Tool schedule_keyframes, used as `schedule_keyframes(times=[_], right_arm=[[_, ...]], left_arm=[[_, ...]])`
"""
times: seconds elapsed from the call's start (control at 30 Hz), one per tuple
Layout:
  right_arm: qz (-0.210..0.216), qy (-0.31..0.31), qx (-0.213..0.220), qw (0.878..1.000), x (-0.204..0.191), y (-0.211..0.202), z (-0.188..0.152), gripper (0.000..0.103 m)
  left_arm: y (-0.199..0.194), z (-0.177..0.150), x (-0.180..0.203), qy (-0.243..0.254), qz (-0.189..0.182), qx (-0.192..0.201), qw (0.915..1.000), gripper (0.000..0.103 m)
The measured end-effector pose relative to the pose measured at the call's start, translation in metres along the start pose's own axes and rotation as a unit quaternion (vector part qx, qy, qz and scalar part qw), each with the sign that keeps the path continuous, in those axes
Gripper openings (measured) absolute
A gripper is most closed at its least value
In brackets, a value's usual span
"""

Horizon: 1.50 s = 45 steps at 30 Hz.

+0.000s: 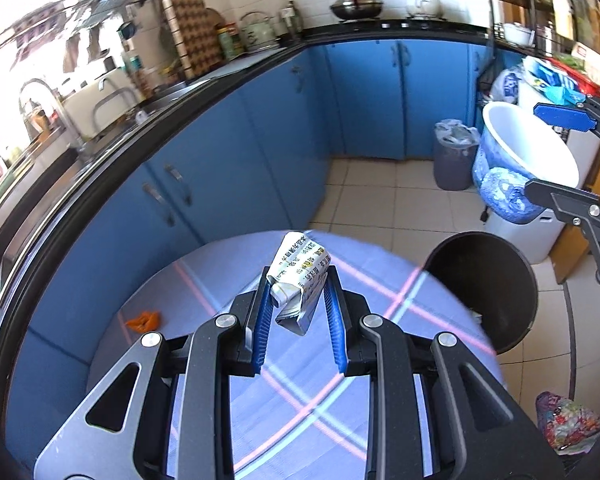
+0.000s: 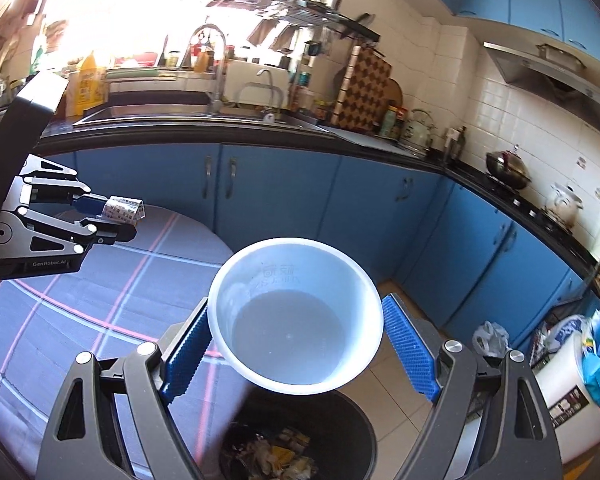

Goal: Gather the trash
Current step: 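Open the right gripper then the left to drop cup and paper into the bin, then move both open grippers back over the table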

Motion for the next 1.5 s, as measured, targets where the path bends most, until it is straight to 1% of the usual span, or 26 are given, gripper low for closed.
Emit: schedule_keyframes(times=[0.2, 0.27, 0.3, 0.33, 0.4, 0.57, 0.67, 0.83, 0.93, 0.97, 1.0, 1.03, 1.07, 1.13, 1.2, 1.5], right_arm=[[-0.006, 0.022, 0.000, 1.000, 0.026, 0.000, -0.015, 0.083], [-0.016, 0.031, 0.001, 0.999, 0.034, 0.002, -0.019, 0.083], [-0.017, 0.035, 0.001, 0.999, 0.039, 0.003, -0.022, 0.085], [-0.015, 0.039, 0.001, 0.999, 0.043, 0.004, -0.024, 0.091], [-0.010, 0.047, 0.002, 0.999, 0.050, 0.005, -0.027, 0.094], [-0.016, 0.060, 0.000, 0.998, 0.065, 0.010, -0.035, 0.094], [-0.029, 0.065, -0.002, 0.997, 0.074, 0.012, -0.041, 0.094], [-0.039, 0.073, -0.007, 0.997, 0.087, 0.014, -0.051, 0.094], [-0.043, 0.081, -0.011, 0.996, 0.097, 0.017, -0.058, 0.094], [-0.044, 0.083, -0.012, 0.995, 0.099, 0.018, -0.059, 0.094], [-0.043, 0.086, -0.013, 0.995, 0.102, 0.019, -0.060, 0.094], [-0.041, 0.088, -0.015, 0.995, 0.105, 0.021, -0.062, 0.095], [-0.039, 0.090, -0.015, 0.995, 0.107, 0.021, -0.064, 0.095], [-0.038, 0.096, -0.017, 0.994, 0.112, 0.022, -0.067, 0.095], [-0.041, 0.097, -0.020, 0.994, 0.115, 0.024, -0.068, 0.095], [-0.034, 0.086, -0.018, 0.996, 0.100, 0.026, -0.057, 0.095]], left_arm=[[0.004, 0.023, 0.038, 0.025, -0.018, 0.004, 0.9995, 0.026], [0.005, 0.029, 0.047, 0.034, -0.024, 0.005, 0.9991, 0.026], [0.006, 0.033, 0.053, 0.038, -0.026, 0.005, 0.9989, 0.027], [0.007, 0.035, 0.057, 0.042, -0.027, 0.006, 0.9987, 0.027], [0.009, 0.043, 0.066, 0.049, -0.031, 0.006, 0.9983, 0.027], [0.015, 0.055, 0.086, 0.064, -0.038, 0.003, 0.9972, 0.027], [0.019, 0.062, 0.100, 0.074, -0.045, 0.003, 0.9962, 0.028], [0.023, 0.080, 0.126, 0.090, -0.075, 0.006, 0.9931, 0.029], [0.023, 0.088, 0.142, 0.103, -0.080, 0.010, 0.9914, 0.029], [0.024, 0.090, 0.147, 0.105, -0.083, 0.011, 0.9909, 0.032], [0.025, 0.093, 0.150, 0.106, -0.084, 0.011, 0.9907, 0.050], [0.025, 0.096, 0.153, 0.104, -0.085, 0.013, 0.9909, 0.076], [0.026, 0.098, 0.153, 0.095, -0.070, 0.018, 0.9928, 0.081], [0.027, 0.099, 0.151, 0.085, -0.071, 0.024, 0.9936, 0.091], [0.029, 0.100, 0.144, 0.072, -0.073, 0.024, 0.9945, 0.095], [0.033, 0.087, 0.103, 0.032, -0.050, 0.020, 0.9980, 0.095]])
Point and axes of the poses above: each gripper's, at about its wrist camera, not at the fingertips, and y roughly the way its jaws point, x to its right, z to its top, the point moved 2 cm from there along y, roughly the way its jaws point, and after that the axes turned 15 degrees about -x, right-handed, at the moved point
